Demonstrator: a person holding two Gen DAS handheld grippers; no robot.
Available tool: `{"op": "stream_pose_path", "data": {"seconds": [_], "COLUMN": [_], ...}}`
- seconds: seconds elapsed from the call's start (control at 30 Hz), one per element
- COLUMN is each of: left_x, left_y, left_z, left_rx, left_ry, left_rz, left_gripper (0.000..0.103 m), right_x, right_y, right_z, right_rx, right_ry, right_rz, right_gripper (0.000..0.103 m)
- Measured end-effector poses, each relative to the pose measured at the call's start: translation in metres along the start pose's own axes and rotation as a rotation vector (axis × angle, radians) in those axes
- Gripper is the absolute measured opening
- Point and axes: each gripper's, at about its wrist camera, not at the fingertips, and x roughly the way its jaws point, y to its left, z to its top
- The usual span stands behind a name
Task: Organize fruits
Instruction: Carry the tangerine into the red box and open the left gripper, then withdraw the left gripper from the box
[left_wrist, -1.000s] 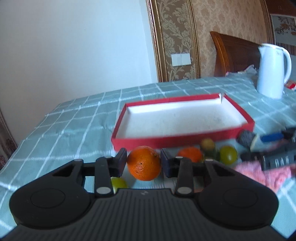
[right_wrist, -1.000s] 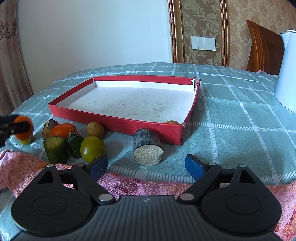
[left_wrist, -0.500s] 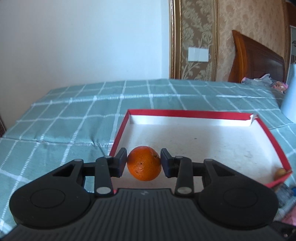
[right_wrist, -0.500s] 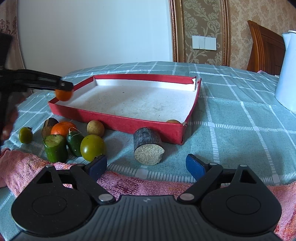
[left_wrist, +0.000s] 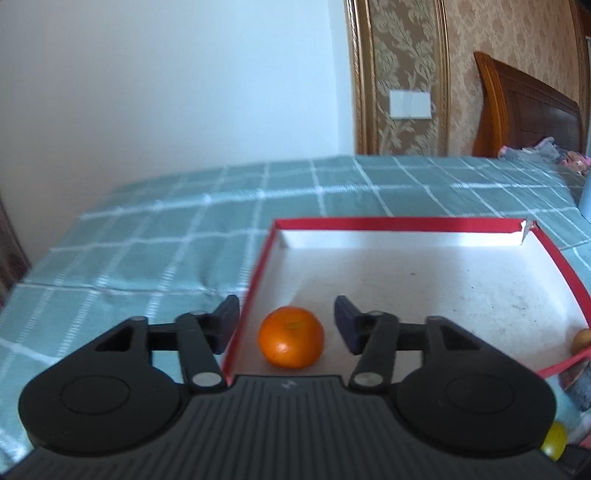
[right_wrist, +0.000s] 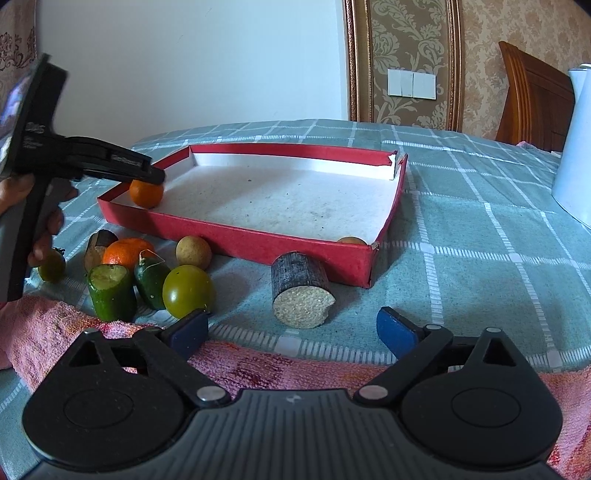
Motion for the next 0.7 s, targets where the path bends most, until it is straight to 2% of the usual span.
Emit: {"op": "stream_pose_path", "data": {"seconds": [0.07, 0.13, 0.27, 0.33, 0.4, 0.5, 0.7], "left_x": [-0.021, -0.044, -0.088, -0.103, -0.113, -0.118, -0.109], "left_y": [0.005, 0.011, 0.016, 0.017, 0.015, 0.009, 0.010], "left_z": [-0.006, -0.014, -0.043, -0.059, -0.075, -0.093, -0.106], "left_rx": [-0.007, -0.020, -0.038, -0.054, -0.063, -0.038, -0.050], "left_ry": [-0.041, -0.073, -0.125, -0.123, -0.114, -0.103, -0.060], "left_rz": [0.018, 0.020, 0.005, -0.025, -0.057, -0.063, -0.089], "left_gripper": [0.059, 0.077, 0.083, 0.090, 0.090, 0.092, 0.092], "right_x": [0.000, 0.001, 0.003, 0.003, 0.003, 0.002, -0.002], "right_y": [0.000, 0.002, 0.004, 0.004, 0.004, 0.003, -0.002], "right_z": [0.000, 0.000, 0.000, 0.000, 0.000, 0.000, -0.002], "right_rx": [-0.003, -0.009, -0.019, -0.018, -0.017, -0.014, 0.012], "right_ry": [0.002, 0.005, 0.009, 0.009, 0.009, 0.007, -0.004], "right_rz": [-0.001, -0.004, -0.010, -0.010, -0.009, -0.007, 0.001], "right_gripper": [0.099, 0.100, 0.100, 0.100, 0.100, 0.100, 0.100]}}
